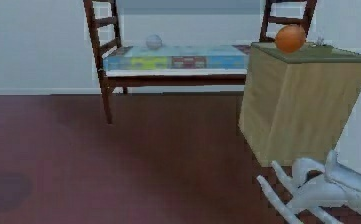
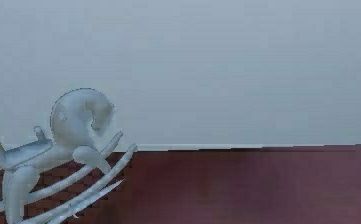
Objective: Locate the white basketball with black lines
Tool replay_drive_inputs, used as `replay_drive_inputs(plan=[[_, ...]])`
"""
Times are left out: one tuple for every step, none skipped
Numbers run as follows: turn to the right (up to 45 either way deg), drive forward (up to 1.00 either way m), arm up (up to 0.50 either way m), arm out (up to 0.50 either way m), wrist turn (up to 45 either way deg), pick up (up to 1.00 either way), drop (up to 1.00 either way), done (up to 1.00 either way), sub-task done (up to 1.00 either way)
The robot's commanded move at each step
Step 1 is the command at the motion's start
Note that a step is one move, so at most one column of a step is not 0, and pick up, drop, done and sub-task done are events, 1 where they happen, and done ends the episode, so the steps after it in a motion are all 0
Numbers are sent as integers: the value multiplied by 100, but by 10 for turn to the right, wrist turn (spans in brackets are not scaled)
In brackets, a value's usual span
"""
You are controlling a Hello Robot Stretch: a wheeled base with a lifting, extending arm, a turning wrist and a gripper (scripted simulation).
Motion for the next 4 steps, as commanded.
replay_drive_inputs(plan=[[-30, 0, 0, 0, 0, 0, 0, 0, 0], [0, 20, 0, 0, 0, 0, 0, 0, 0], [-330, 0, 0, 0, 0, 0, 0, 0, 0], [0, 100, 0, 0, 0, 0, 0, 0, 0]])
